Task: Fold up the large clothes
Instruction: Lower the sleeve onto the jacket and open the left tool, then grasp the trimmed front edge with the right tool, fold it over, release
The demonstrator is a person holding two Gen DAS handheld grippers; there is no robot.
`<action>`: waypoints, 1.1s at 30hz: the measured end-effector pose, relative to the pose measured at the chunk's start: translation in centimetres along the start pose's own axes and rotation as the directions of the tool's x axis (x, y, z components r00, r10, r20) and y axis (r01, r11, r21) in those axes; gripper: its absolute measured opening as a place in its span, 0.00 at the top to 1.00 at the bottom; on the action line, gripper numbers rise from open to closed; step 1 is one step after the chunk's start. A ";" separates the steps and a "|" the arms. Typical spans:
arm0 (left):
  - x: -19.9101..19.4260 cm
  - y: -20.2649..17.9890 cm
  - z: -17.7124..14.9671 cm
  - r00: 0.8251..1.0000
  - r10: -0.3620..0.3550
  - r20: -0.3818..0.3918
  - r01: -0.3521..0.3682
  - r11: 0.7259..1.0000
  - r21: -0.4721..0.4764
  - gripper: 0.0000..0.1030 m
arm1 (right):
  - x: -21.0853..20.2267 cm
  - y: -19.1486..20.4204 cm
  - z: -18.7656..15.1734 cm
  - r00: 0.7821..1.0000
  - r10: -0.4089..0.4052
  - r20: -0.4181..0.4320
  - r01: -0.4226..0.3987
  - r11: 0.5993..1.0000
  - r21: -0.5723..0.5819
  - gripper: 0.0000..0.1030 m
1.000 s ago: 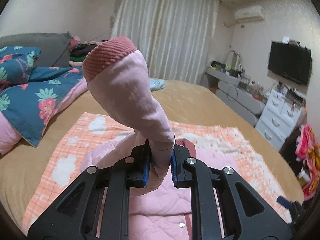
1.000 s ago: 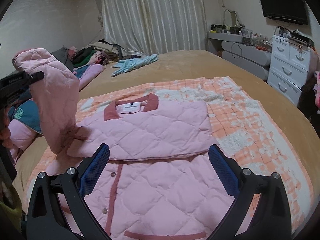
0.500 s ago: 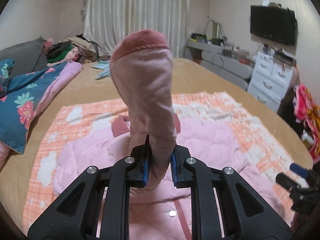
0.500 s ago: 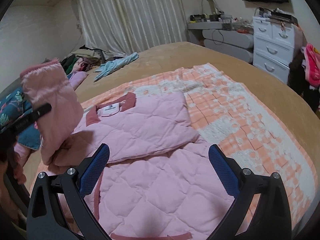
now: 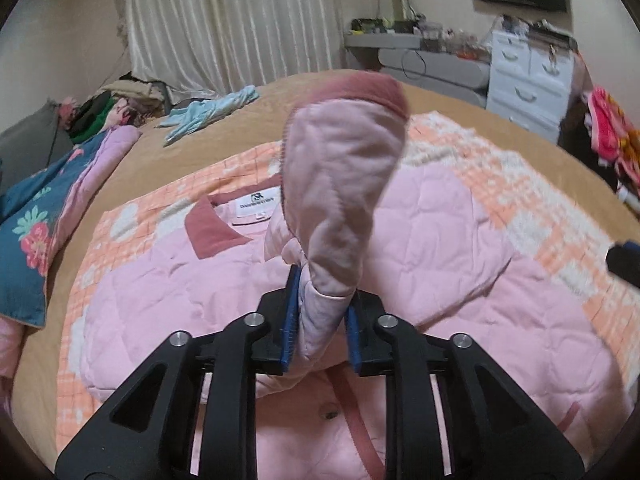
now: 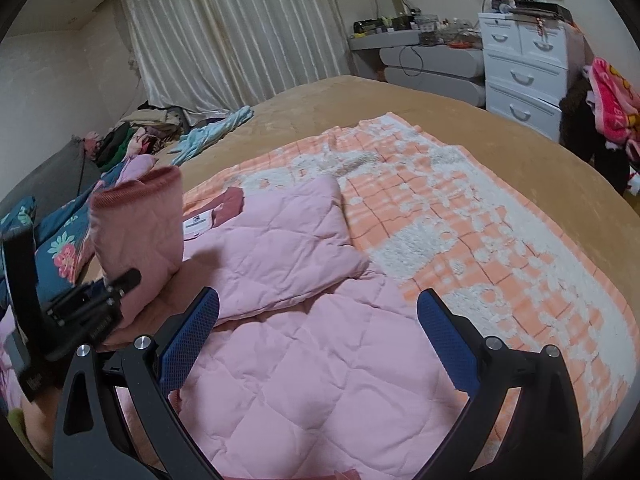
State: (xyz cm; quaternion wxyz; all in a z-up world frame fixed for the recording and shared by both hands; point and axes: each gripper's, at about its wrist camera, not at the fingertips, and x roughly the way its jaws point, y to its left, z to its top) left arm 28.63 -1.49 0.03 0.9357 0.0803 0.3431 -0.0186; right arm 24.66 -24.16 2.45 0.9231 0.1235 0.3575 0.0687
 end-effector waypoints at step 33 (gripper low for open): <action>-0.4 17.1 -5.1 0.990 -0.032 -0.138 -0.012 0.952 -0.304 0.10 | 11.1 7.0 -3.4 0.925 0.253 -0.285 -0.225 0.966 0.126 0.28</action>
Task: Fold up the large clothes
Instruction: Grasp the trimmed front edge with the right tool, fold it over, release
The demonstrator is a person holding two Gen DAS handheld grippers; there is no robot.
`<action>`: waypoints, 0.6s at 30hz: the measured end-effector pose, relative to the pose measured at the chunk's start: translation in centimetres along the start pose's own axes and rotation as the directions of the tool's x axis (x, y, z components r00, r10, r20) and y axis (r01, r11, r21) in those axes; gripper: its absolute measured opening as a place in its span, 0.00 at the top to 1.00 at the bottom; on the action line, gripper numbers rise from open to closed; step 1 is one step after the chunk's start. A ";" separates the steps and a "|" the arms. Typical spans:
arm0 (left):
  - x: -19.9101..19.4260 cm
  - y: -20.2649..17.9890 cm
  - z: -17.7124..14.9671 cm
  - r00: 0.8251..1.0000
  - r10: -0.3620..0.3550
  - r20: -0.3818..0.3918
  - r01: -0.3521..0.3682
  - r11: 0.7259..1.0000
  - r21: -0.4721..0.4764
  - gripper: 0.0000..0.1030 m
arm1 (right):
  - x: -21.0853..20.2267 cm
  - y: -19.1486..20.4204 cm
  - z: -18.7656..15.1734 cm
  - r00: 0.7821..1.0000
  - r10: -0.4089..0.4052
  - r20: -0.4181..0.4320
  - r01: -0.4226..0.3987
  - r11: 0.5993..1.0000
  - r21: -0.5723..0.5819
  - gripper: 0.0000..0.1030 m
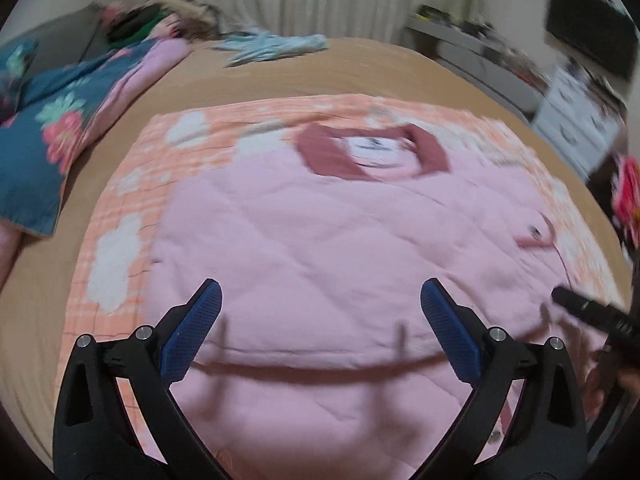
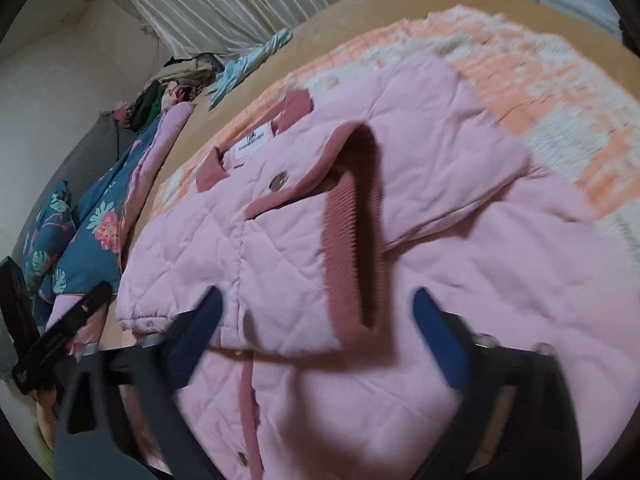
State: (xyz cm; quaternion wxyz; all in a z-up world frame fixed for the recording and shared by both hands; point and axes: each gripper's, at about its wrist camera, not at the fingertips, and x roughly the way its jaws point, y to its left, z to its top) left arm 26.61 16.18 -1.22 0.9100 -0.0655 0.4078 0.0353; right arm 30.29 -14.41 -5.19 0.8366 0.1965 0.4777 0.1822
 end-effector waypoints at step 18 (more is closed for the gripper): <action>2.1 4.3 2.6 0.999 -0.011 0.038 0.016 0.992 -0.129 0.10 | -4.2 7.4 7.5 0.951 0.024 0.309 0.123 0.885 -0.449 0.79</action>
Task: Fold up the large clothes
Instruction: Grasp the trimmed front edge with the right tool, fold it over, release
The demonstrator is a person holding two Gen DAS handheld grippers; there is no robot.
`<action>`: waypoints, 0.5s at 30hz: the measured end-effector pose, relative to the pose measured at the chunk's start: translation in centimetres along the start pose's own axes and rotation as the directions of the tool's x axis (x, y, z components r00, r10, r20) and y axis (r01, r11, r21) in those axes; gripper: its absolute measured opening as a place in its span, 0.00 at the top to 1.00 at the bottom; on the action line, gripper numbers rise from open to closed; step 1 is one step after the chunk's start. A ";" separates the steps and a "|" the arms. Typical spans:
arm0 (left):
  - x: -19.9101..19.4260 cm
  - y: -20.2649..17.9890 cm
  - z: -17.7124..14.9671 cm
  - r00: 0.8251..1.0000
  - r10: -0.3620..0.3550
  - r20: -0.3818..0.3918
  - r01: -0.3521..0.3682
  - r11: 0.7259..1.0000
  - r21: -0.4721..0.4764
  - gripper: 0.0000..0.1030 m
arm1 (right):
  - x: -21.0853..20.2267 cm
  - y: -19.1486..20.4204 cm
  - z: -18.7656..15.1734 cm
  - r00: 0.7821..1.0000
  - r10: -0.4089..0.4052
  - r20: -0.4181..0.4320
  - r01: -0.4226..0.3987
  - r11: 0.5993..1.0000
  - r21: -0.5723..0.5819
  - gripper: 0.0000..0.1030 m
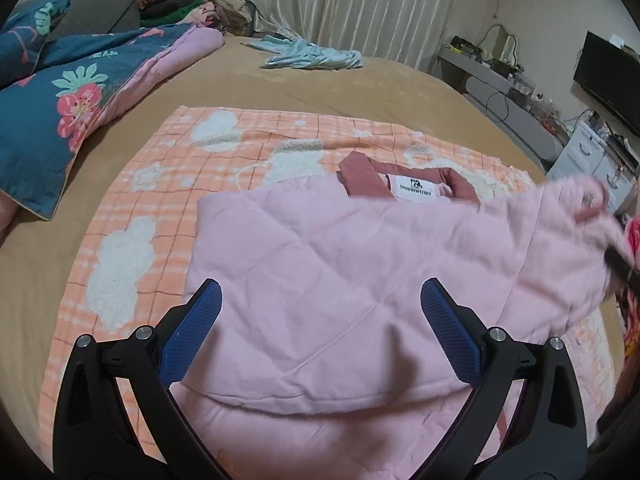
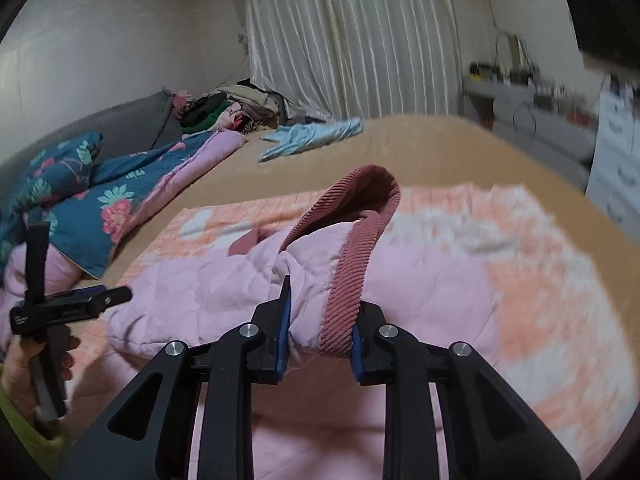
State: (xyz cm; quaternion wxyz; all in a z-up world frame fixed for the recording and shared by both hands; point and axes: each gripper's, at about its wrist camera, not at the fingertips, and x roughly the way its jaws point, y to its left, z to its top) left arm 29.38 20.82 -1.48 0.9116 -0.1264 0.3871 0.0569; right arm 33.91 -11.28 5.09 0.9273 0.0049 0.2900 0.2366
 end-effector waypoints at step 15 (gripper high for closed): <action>1.7 -2.2 -0.9 0.998 -0.044 -0.043 0.047 0.996 0.071 0.10 | 4.1 -3.2 -4.7 0.991 -0.053 -0.124 0.063 0.995 0.083 0.78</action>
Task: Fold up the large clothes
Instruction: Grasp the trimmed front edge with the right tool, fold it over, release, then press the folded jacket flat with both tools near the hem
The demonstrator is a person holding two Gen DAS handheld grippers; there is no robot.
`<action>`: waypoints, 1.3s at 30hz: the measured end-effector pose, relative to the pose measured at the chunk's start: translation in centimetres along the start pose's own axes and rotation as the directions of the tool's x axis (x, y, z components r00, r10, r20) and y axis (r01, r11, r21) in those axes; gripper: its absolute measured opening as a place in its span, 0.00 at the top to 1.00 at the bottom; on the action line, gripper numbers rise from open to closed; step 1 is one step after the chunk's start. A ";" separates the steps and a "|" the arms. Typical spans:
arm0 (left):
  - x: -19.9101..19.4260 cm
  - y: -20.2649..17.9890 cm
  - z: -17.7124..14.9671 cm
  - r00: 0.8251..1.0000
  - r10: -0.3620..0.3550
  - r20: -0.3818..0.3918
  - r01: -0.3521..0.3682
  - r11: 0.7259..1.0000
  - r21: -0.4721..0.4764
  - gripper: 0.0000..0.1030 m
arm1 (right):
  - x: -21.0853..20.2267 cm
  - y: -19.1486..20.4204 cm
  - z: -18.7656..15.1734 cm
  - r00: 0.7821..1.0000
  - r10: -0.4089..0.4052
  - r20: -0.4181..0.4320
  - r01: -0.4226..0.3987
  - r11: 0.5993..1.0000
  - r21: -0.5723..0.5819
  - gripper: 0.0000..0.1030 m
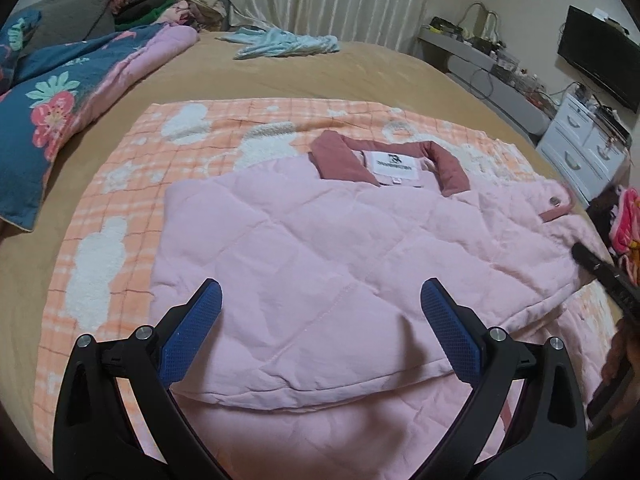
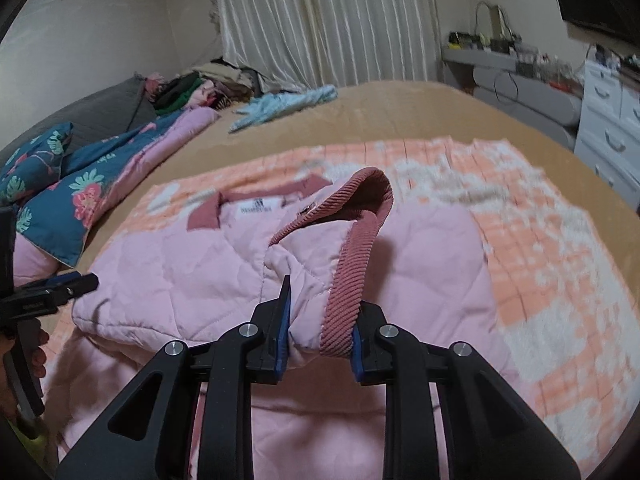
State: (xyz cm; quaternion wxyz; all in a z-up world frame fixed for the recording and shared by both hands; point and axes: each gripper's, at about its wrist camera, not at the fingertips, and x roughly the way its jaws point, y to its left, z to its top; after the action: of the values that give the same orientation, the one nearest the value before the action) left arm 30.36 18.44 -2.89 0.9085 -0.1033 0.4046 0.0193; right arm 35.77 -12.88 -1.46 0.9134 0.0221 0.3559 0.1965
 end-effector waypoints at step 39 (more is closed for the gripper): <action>4.1 0.7 -3.0 0.986 -0.049 -0.157 0.043 0.998 -0.037 0.30 | 8.7 8.3 -3.2 0.965 -0.080 -0.251 0.034 0.983 -0.181 0.14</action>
State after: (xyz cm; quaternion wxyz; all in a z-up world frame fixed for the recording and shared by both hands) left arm 30.85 18.32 -8.04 0.8720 -0.1290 0.4723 -0.0031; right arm 36.65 -2.29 -7.97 0.8631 -0.0943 0.4532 0.2018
